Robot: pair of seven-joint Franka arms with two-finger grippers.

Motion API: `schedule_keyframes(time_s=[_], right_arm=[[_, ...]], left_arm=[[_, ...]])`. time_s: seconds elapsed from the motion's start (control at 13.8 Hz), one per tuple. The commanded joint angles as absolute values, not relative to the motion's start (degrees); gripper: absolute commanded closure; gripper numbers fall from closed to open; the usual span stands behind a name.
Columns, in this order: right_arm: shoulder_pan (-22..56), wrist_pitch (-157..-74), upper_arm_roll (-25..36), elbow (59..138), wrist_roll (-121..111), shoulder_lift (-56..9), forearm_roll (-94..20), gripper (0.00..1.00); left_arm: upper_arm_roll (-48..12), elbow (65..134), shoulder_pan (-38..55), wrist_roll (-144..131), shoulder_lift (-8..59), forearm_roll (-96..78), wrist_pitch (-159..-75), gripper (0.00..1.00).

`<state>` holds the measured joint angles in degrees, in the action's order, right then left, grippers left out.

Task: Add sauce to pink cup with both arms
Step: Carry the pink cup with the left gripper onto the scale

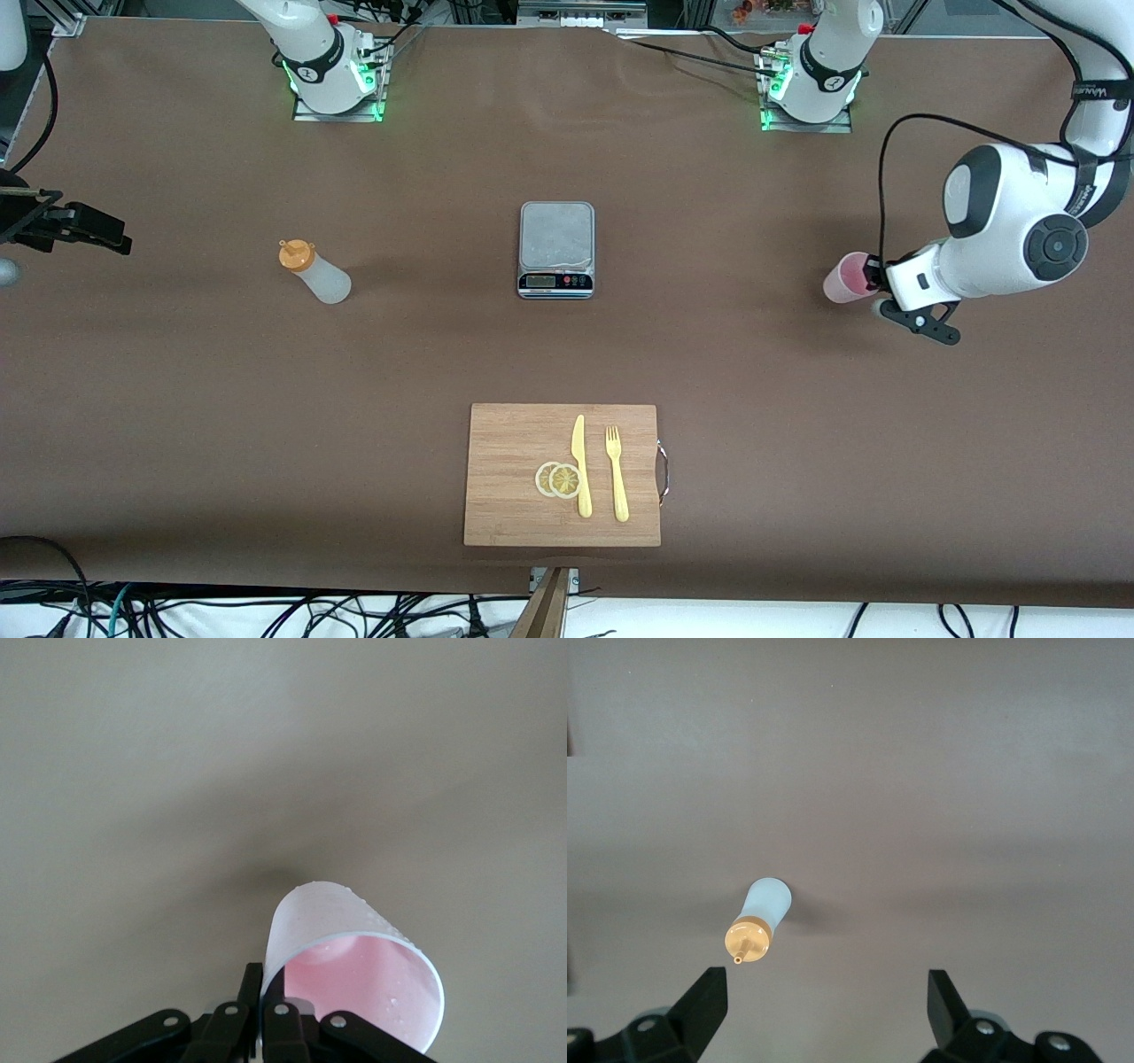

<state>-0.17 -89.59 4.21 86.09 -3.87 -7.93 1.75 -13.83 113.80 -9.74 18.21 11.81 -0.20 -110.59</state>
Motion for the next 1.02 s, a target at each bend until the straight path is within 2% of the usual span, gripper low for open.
schedule_keyframes(time_s=[0.0,0.22,0.29,0.65,0.94], right_arm=[[-0.4,-89.1,4.0,85.1,-3.6,-8.3,1.1,0.0],[-0.4,-89.1,4.0,85.1,-3.6,-8.3,1.2,0.0],[-0.4,-89.1,4.0,85.1,-3.7,-8.3,1.2,0.0],[-0.6,-88.9,4.1,85.1,-3.8,-8.3,1.3,0.0],[-0.7,-89.0,4.1,85.1,-3.8,-8.3,1.3,0.0]], left_arm=[[-22.9,107.4,-9.7,9.5,12.6,-1.4,-105.0,1.0],[-31.9,107.1,-8.4,-5.3,15.0,-7.3,-106.1,1.0],[-33.7,107.1,-6.6,-8.9,16.1,-9.6,-109.1,1.0],[-34.0,107.3,9.1,-30.0,23.4,-9.4,-126.0,1.0],[-33.8,107.8,14.8,-37.9,26.2,-6.5,-128.5,1.0]])
